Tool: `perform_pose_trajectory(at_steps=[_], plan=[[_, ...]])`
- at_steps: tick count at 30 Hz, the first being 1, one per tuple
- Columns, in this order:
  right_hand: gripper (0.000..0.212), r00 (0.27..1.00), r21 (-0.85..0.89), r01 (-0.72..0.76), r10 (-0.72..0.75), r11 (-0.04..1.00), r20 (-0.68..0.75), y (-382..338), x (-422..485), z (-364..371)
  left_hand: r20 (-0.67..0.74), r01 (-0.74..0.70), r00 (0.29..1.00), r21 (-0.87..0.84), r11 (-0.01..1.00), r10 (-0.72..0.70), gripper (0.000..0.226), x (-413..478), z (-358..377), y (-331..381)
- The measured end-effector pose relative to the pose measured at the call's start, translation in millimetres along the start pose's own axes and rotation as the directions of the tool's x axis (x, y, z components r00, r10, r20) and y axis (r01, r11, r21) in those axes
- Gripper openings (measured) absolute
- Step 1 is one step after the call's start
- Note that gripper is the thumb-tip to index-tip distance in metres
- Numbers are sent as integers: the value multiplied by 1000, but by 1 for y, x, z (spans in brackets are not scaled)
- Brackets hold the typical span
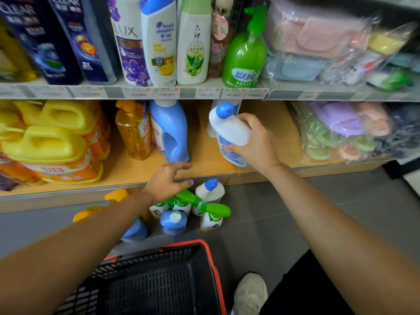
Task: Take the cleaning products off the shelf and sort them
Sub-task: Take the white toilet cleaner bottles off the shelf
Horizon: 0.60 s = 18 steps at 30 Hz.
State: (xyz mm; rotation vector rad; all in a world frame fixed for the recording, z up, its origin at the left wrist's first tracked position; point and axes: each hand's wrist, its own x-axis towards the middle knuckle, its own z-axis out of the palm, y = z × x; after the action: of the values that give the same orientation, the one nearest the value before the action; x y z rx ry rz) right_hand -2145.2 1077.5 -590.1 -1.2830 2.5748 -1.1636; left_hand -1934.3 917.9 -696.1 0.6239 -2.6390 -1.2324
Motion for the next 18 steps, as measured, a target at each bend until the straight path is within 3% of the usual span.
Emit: perform_pose_trajectory(at_steps=[4, 9, 14, 18], plan=[[75, 998, 92, 65, -66, 994, 12, -45, -21, -17, -182, -121, 980, -187, 975, 87, 54, -22, -46, 56], [73, 989, 251, 128, -143, 960, 40, -92, -55, -23, -314, -327, 912, -168, 930, 264, 65, -56, -102, 114], [77, 972, 419, 138, -204, 898, 117, -133, -99, -15, -324, -441, 872, -197, 875, 367, 52, -109, -132, 142], [79, 961, 525, 93, -213, 846, 174, -150, -129, -1, -281, -408, 898, -246, 879, 339, 39, -147, -141, 141]])
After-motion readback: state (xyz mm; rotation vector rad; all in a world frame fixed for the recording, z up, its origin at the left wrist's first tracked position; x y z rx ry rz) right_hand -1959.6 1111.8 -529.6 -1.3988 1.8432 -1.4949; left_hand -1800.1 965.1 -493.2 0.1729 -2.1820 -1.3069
